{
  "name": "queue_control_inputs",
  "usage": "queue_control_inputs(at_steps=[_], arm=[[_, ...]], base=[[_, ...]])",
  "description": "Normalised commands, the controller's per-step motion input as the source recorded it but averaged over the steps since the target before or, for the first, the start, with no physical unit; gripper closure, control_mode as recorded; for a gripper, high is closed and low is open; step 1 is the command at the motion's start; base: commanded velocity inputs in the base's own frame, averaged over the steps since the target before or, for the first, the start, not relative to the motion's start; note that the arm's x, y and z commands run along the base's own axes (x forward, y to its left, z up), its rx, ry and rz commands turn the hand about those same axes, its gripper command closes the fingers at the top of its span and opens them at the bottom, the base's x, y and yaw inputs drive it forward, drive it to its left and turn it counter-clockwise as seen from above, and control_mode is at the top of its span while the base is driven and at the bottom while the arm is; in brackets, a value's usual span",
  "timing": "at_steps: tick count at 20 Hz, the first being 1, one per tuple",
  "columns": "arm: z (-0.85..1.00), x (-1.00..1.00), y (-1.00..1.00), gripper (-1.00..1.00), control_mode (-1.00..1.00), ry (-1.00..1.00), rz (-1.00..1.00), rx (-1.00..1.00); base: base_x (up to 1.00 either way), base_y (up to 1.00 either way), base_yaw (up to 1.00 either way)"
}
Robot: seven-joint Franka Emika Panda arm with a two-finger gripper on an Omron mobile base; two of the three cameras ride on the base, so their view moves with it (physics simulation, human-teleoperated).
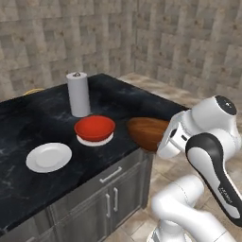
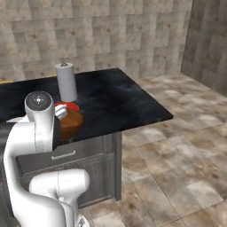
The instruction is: Move the bowls from the cabinet to the plates on the dining table.
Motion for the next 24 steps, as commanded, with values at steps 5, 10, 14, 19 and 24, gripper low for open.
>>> queue_control_inputs(at_steps=[5, 10, 14, 19, 24], arm=[[0.00, 0.00, 0.00, 1.00, 1.00, 0.00, 0.00, 0.00], [0.00, 0.00, 0.00, 1.00, 1.00, 0.00, 0.00, 0.00], [0.00, 0.00, 0.00, 1.00, 1.00, 0.00, 0.00, 0.00], [0.00, 0.00, 0.00, 1.00, 1.00, 0.00, 0.00, 0.00], [0.00, 0.00, 0.00, 1.00, 1.00, 0.00, 0.00, 0.00]], base=[[0.00, 0.52, 0.28], [0.00, 0.61, 0.23], [0.00, 0.47, 0.18], [0.00, 0.56, 0.15], [0.10, 0.46, 0.12]])
